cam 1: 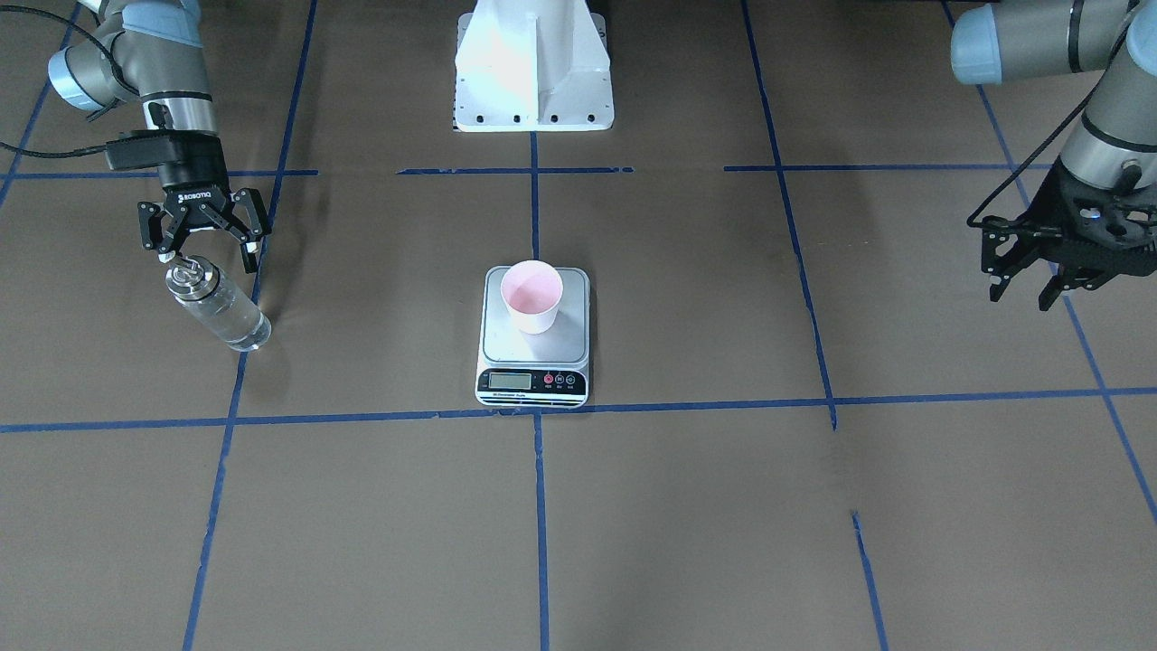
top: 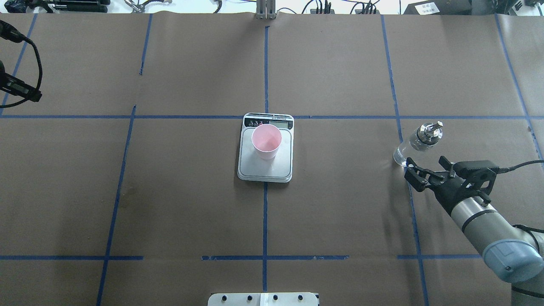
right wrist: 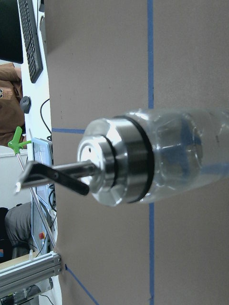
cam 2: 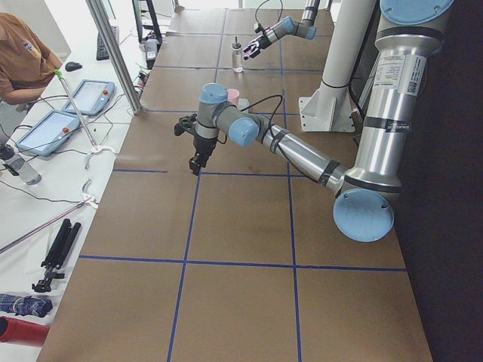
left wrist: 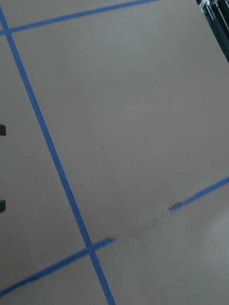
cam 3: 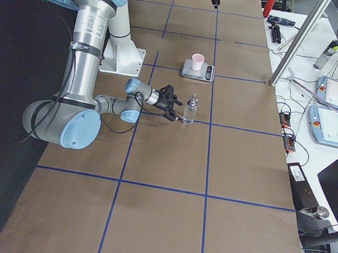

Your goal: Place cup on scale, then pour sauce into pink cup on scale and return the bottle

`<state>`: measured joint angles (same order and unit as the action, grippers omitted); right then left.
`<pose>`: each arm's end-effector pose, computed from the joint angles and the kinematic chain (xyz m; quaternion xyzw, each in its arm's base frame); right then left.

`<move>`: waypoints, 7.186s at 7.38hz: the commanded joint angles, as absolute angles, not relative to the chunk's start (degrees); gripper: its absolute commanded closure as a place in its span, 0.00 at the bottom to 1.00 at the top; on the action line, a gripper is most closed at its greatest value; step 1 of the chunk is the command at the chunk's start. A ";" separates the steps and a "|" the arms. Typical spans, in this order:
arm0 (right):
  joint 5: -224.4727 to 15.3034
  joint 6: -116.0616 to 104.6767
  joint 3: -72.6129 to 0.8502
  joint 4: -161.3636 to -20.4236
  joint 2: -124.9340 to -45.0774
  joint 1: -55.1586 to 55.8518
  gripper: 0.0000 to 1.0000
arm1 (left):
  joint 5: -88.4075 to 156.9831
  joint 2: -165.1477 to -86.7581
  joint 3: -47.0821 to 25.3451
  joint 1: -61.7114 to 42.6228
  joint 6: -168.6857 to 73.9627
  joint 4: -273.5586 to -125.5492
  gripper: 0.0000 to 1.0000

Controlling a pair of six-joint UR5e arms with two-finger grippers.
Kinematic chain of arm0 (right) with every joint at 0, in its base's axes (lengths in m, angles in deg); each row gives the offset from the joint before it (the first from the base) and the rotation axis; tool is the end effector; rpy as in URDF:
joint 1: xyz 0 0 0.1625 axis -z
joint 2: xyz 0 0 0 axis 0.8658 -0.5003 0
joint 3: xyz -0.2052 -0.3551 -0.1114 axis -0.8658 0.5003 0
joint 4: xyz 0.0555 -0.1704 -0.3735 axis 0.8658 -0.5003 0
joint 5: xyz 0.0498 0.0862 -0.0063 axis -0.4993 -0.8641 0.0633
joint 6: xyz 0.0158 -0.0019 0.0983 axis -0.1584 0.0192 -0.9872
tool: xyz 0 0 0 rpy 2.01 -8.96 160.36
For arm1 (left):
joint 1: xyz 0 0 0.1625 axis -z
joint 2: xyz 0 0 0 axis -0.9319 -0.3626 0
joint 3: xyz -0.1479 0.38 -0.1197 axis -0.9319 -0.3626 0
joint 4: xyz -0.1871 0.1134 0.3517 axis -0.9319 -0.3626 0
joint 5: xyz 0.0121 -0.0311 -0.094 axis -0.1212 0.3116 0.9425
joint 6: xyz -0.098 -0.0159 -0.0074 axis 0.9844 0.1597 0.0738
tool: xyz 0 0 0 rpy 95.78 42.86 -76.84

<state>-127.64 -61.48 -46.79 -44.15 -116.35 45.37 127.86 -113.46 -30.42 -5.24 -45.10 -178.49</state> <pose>-0.3545 -0.3015 0.5056 0.4410 -0.3743 0.1729 0.7972 0.1562 -0.5174 0.4241 0.1790 0.2959 0.1388 0.9280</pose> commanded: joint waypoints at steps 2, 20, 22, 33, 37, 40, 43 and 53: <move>-124.73 -60.65 -41.61 -44.47 -112.42 45.56 0.00 | 129.47 -112.07 -30.64 -4.67 -46.01 -178.64 0.45; -123.05 -57.92 -36.49 -44.29 -106.69 41.70 0.29 | 129.56 -112.25 -32.75 -4.84 -45.83 -178.20 0.45; -122.08 -57.05 -35.70 -44.21 -106.34 41.78 0.90 | 129.56 -112.16 -33.71 -4.84 -45.75 -177.76 0.45; -121.47 -46.32 -48.79 -99.87 -81.32 43.01 1.00 | 130.70 -112.07 -34.33 -4.76 -45.22 -177.58 0.45; -122.08 -46.23 -48.79 -107.48 -77.25 43.28 1.00 | 130.70 -112.07 -34.77 -4.76 -44.87 -177.58 0.45; -123.13 -44.65 -48.53 -121.24 -72.27 43.81 1.00 | 130.79 -111.63 -34.77 -4.76 -44.87 -177.58 0.45; -122.52 -37.13 -47.22 -128.18 -70.32 44.16 1.00 | 132.01 -111.63 -34.69 -4.75 -44.87 -177.58 0.45; -114.96 -26.29 -42.12 -136.05 -67.32 46.18 1.00 | 132.11 -111.63 -34.24 -4.76 -44.78 -177.58 0.45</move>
